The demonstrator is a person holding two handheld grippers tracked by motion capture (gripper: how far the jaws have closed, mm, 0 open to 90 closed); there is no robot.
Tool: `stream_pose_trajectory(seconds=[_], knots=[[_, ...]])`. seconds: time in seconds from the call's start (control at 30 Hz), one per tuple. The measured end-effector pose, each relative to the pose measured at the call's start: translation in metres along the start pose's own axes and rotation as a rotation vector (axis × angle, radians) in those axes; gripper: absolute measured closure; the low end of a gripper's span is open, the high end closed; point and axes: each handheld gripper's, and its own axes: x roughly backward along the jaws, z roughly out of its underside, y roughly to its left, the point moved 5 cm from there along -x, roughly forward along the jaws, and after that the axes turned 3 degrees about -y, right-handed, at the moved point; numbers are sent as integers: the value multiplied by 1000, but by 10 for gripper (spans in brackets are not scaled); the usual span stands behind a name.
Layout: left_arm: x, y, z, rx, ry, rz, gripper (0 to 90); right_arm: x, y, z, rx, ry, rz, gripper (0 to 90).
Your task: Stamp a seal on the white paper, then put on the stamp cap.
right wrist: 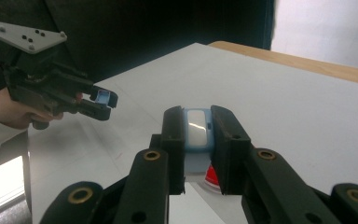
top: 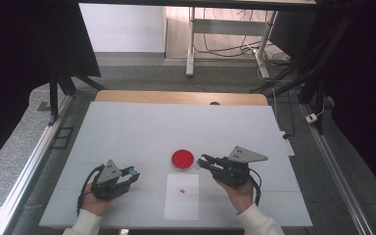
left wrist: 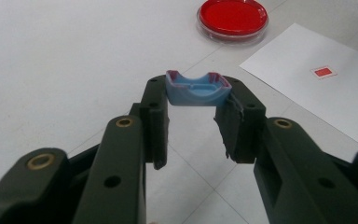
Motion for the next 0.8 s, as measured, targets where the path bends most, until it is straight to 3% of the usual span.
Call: stream_pose_trajectory(seconds=[0.8], knots=[[-5, -12, -5, -23, -6, 23, 641, -2, 2, 1, 7, 1, 2, 752]])
